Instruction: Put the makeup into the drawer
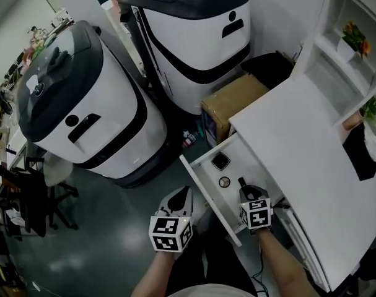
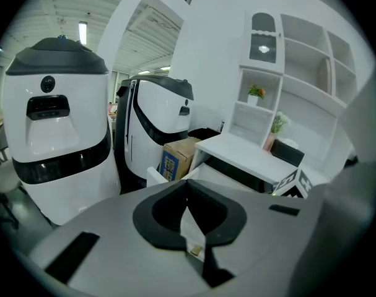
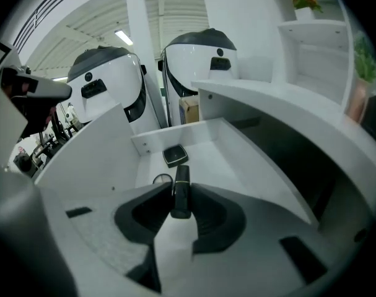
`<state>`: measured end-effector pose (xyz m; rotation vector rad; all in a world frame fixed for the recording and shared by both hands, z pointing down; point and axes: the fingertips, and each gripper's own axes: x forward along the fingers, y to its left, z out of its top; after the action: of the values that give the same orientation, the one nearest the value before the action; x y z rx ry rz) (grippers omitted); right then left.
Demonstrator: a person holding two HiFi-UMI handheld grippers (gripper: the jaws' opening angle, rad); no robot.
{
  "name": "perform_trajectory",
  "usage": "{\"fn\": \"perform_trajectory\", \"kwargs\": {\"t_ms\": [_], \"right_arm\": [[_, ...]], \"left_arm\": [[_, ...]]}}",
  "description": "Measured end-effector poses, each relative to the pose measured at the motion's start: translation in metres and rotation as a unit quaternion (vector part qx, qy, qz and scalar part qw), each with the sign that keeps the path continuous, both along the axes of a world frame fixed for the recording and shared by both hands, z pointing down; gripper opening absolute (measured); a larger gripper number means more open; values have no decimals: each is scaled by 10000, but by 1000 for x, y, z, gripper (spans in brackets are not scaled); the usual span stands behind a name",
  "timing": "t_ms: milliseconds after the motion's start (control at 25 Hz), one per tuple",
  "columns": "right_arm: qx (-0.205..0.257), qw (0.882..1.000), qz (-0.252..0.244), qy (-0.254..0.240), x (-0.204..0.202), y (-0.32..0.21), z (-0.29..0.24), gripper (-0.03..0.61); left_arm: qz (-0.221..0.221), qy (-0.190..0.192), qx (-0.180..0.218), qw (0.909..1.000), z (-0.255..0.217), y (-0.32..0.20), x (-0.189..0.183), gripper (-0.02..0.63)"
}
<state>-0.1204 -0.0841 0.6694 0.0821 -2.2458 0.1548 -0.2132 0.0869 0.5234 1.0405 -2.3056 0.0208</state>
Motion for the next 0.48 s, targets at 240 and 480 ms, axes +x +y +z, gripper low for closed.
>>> {"fn": "perform_trajectory", "kwargs": {"t_ms": [240,480], "right_arm": [[256,9987,-131,420,-10,-5,34,100],[361,9961,-322,736,-18,-7,54,100]], "left_arm": [[-209,125,-111,9996,14,15,-1,2],[-293,240,-203,9991,26,23,-1,2]]}}
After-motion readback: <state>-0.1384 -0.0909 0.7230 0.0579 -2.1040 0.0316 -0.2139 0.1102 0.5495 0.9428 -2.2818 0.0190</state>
